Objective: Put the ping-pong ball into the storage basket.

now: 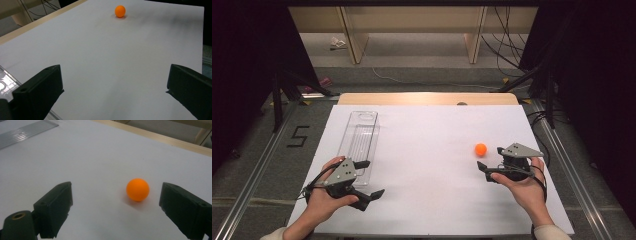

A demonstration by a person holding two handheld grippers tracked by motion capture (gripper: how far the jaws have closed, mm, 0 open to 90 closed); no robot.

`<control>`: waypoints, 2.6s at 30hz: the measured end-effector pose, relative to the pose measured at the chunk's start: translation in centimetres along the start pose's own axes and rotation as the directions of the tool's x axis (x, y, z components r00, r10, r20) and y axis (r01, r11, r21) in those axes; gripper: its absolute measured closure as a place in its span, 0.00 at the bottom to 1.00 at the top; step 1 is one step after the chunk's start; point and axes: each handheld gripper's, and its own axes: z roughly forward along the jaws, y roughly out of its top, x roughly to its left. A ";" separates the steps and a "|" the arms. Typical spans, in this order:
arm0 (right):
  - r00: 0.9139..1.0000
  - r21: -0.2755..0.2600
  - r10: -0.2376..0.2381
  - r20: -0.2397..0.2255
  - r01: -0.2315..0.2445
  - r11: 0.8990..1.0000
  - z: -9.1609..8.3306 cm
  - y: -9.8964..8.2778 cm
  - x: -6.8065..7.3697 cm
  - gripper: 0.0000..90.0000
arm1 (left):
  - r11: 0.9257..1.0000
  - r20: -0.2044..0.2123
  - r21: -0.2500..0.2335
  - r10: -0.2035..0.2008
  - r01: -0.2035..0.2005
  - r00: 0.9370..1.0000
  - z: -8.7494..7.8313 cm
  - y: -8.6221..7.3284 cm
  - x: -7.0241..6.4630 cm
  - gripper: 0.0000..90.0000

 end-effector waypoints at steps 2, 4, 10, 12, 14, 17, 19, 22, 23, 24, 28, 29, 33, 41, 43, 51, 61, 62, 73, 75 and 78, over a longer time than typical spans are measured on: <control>1.000 0.007 -0.002 0.014 0.002 1.000 0.6 0.3 -0.3 0.14 | 1.000 0.000 0.000 0.001 -0.001 1.000 0.0 0.0 0.0 0.00; 1.000 0.011 -0.003 0.019 0.003 1.000 0.8 0.4 -0.4 0.14 | 1.000 0.000 0.001 0.002 -0.002 1.000 0.0 0.0 0.0 0.00; 0.999 0.028 -0.003 0.034 0.002 1.000 2.1 0.8 -1.0 0.14 | 1.000 -0.001 -0.001 0.001 -0.001 1.000 -0.1 0.0 0.0 0.00; 0.999 0.031 0.001 0.041 -0.002 1.000 2.4 0.8 -1.1 0.14 | 1.000 -0.001 -0.002 0.001 -0.001 1.000 -0.1 0.0 0.0 0.00; 0.999 0.033 0.001 0.040 -0.002 0.999 2.5 0.9 -1.2 0.14 | 1.000 -0.002 -0.002 0.001 -0.001 1.000 -0.1 0.0 0.0 0.00; 0.999 0.037 0.004 0.047 -0.006 0.999 2.9 0.9 -1.5 0.14 | 1.000 -0.001 -0.002 0.000 0.000 1.000 -0.1 0.0 0.0 0.00; 0.999 0.038 0.005 0.047 -0.006 0.999 2.9 0.9 -1.5 0.14 | 1.000 -0.001 -0.001 0.001 -0.001 1.000 -0.1 0.0 0.0 0.00; 0.999 0.046 0.011 0.053 -0.013 0.999 3.4 0.9 -1.8 0.14 | 1.000 -0.002 -0.003 0.000 0.000 1.000 -0.1 0.0 -0.1 0.00; 0.998 0.048 0.011 0.055 -0.014 0.999 3.5 1.0 -1.9 0.14 | 1.000 -0.002 -0.003 0.000 0.000 1.000 -0.1 0.0 -0.1 0.00; 0.998 0.048 0.011 0.055 -0.014 0.999 3.5 1.0 -1.9 0.14 | 1.000 -0.002 -0.004 0.000 0.000 1.000 -0.1 0.0 -0.1 0.00; 0.998 0.057 0.009 0.055 -0.012 0.998 4.0 1.0 -2.0 0.14 | 1.000 -0.002 -0.004 0.000 0.000 1.000 -0.1 0.0 0.0 0.00; 0.998 0.060 0.010 0.056 -0.013 0.998 4.2 1.0 -2.0 0.14 | 1.000 -0.002 -0.004 -0.001 0.000 1.000 -0.1 0.0 0.0 0.00; 0.998 0.080 0.008 0.061 -0.013 0.997 5.1 1.1 -2.3 0.14 | 1.000 -0.002 -0.005 0.000 0.000 1.000 -0.1 0.0 -0.1 0.00; 0.998 0.109 0.003 0.068 -0.010 0.994 6.4 1.1 -2.5 0.14 | 1.000 -0.001 -0.005 -0.001 0.001 1.000 -0.1 0.0 -0.1 0.00; 0.998 0.115 0.005 0.070 -0.013 0.993 6.7 1.1 -2.6 0.14 | 1.000 -0.001 -0.006 -0.002 0.002 1.000 -0.1 0.0 -0.1 0.00; 0.997 0.142 0.005 0.074 -0.016 0.990 7.8 1.0 -2.8 0.14 | 1.000 0.001 -0.006 -0.002 0.002 1.000 -0.2 0.0 -0.1 0.00; 0.996 0.171 0.004 0.085 -0.019 0.985 8.8 0.7 -3.1 0.17 | 1.000 0.002 -0.005 -0.001 0.001 1.000 -0.2 0.0 -0.1 0.00; 0.996 0.175 0.005 0.087 -0.021 0.984 8.9 0.7 -3.2 0.17 | 1.000 0.001 -0.007 -0.001 0.001 1.000 -0.2 0.0 -0.1 0.00; 0.996 0.196 0.008 0.087 -0.025 0.980 9.6 0.4 -3.4 0.21 | 1.000 0.001 -0.007 -0.001 0.001 1.000 -0.2 0.0 -0.1 0.00; 0.996 0.202 0.008 0.089 -0.026 0.979 9.7 0.3 -3.4 0.23 | 1.000 0.001 -0.006 -0.001 0.001 1.000 -0.2 0.0 -0.1 0.00; 0.996 0.205 0.010 0.090 -0.029 0.978 9.7 0.3 -3.5 0.25 | 1.000 0.001 -0.007 0.000 0.000 1.000 -0.2 0.0 -0.1 0.00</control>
